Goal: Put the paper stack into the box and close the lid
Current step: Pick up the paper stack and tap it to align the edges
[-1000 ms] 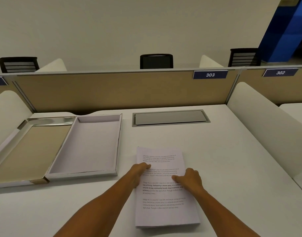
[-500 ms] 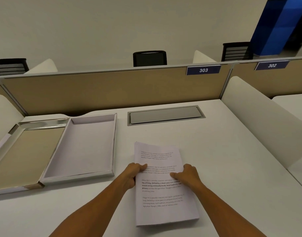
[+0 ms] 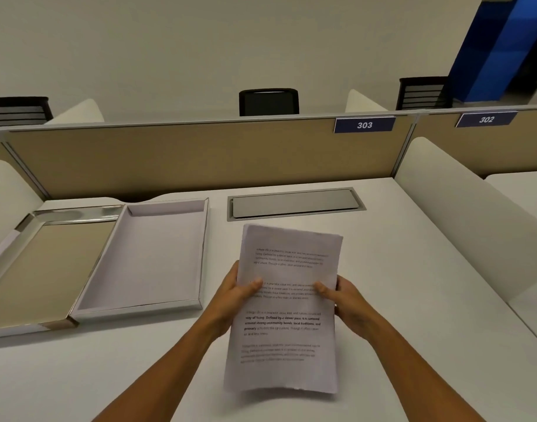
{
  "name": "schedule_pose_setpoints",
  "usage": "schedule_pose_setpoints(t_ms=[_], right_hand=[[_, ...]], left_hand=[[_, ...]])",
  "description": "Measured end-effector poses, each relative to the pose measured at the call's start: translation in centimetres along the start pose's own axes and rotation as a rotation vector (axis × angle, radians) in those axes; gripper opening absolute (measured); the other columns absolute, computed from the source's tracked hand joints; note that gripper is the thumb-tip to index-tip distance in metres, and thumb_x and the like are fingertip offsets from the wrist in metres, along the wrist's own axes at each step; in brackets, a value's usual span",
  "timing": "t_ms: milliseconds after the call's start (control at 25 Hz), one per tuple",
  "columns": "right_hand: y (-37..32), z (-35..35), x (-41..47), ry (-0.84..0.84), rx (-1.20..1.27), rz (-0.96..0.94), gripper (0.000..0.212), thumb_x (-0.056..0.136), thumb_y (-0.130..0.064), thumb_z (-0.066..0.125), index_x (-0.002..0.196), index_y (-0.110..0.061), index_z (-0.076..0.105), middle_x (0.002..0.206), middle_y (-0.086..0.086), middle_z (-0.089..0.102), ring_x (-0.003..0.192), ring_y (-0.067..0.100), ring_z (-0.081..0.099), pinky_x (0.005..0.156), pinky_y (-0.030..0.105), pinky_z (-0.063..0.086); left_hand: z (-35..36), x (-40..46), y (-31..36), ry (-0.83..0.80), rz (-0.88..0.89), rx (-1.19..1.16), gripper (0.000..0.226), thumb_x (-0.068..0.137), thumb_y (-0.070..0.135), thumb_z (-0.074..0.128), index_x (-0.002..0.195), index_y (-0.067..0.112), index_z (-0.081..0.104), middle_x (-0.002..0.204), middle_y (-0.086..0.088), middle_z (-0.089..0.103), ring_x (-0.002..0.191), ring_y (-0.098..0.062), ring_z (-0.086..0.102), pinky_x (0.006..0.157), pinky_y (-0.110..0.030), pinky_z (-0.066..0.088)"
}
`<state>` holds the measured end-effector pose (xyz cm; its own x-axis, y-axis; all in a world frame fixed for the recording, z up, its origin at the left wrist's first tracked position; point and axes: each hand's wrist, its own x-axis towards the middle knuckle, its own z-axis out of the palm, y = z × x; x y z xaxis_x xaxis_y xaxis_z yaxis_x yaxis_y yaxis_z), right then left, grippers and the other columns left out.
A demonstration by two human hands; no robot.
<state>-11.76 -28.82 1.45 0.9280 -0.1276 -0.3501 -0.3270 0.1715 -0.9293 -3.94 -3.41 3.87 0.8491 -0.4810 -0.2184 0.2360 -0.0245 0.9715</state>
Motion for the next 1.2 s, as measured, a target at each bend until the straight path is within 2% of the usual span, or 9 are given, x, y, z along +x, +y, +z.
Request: schedule_pose_setpoints(t_ms=[120,280,440,520,600,720,920,1040,1200], right_hand=[[-1.4,1.4,-1.3,0.138,-0.058,-0.139,0.046,0.089,-0.034,0.068,0.129,-0.019,0.052,0.123,0.005,0.068,0.102,0.023,0.071,0.079,0.039,0.062],[-2.2,4.6,-2.8,0.301,-0.014,-0.315,0.027,0.095,-0.029,0.061,0.12,-0.036,0.052,0.113,-0.008,0.068,0.098,0.01,0.069,0.068,0.024,0.061],[-1.7,6.2,-4.0,0.276,-0.047,-0.386,0.034,0.097,-0.024,0.057,0.129,-0.035,0.05,0.115,-0.006,0.066,0.103,0.012,0.066,0.069,0.023,0.06],[-1.7,6.3,-4.3,0.266,-0.07,-0.42,0.041,0.094,-0.024,0.061,0.132,-0.033,0.048,0.116,-0.004,0.065,0.105,0.015,0.065,0.071,0.025,0.061],[-2.1,5.9,-4.6,0.254,-0.073,-0.485,0.042,0.091,-0.031,0.063,0.13,-0.038,0.048,0.113,-0.007,0.066,0.104,0.014,0.065,0.073,0.026,0.061],[-2.2,5.8,-4.7,0.228,-0.058,-0.534,0.035,0.09,-0.042,0.055,0.123,-0.051,0.048,0.11,-0.012,0.065,0.103,0.011,0.065,0.073,0.025,0.06],[-0.1,6.4,-4.4,0.216,-0.098,-0.483,0.041,0.098,-0.028,0.044,0.117,-0.064,0.045,0.11,-0.018,0.063,0.105,0.008,0.063,0.072,0.024,0.06],[-0.2,6.3,-4.2,0.235,-0.107,-0.481,0.043,0.1,-0.024,0.044,0.118,-0.063,0.046,0.11,-0.018,0.063,0.104,0.007,0.064,0.071,0.023,0.059],[-0.6,5.8,-3.9,0.241,-0.092,-0.491,0.038,0.095,-0.035,0.047,0.126,-0.057,0.043,0.112,-0.017,0.064,0.105,0.007,0.064,0.072,0.023,0.059]], left_hand=[[-0.3,-1.0,1.2,0.044,0.094,0.022,0.049,0.079,0.034,0.068,0.125,0.04,0.05,0.112,-0.001,0.07,0.097,-0.027,0.073,0.07,-0.044,0.063],[0.3,-1.7,1.6,0.156,0.226,0.046,0.045,0.079,0.032,0.066,0.121,0.043,0.052,0.106,0.009,0.07,0.099,-0.018,0.07,0.071,-0.036,0.063],[0.2,-2.4,0.6,0.251,0.291,0.09,0.053,0.086,0.02,0.067,0.134,0.023,0.046,0.113,-0.002,0.065,0.105,-0.024,0.065,0.079,-0.041,0.062],[-0.3,-2.6,0.5,0.266,0.299,0.115,0.053,0.087,0.011,0.068,0.134,0.021,0.046,0.112,0.0,0.065,0.105,-0.025,0.064,0.076,-0.036,0.063],[-0.6,-2.7,1.1,0.287,0.34,0.116,0.055,0.084,0.016,0.071,0.132,0.024,0.047,0.108,0.008,0.066,0.1,-0.019,0.066,0.069,-0.026,0.062],[-0.8,-2.6,1.6,0.299,0.4,0.099,0.051,0.081,0.025,0.066,0.129,0.027,0.049,0.103,0.015,0.067,0.098,-0.009,0.066,0.065,-0.022,0.06],[-0.5,-3.0,-0.7,0.284,0.342,0.124,0.049,0.083,0.03,0.06,0.128,0.04,0.044,0.11,0.012,0.064,0.102,-0.014,0.065,0.07,-0.022,0.061],[-0.3,-3.0,-1.0,0.289,0.342,0.146,0.048,0.082,0.029,0.059,0.125,0.044,0.042,0.113,0.011,0.061,0.102,-0.008,0.063,0.071,-0.02,0.06],[-0.5,-2.7,-0.4,0.285,0.376,0.169,0.047,0.084,0.027,0.06,0.123,0.045,0.042,0.111,0.017,0.06,0.102,0.002,0.062,0.067,-0.015,0.058]])
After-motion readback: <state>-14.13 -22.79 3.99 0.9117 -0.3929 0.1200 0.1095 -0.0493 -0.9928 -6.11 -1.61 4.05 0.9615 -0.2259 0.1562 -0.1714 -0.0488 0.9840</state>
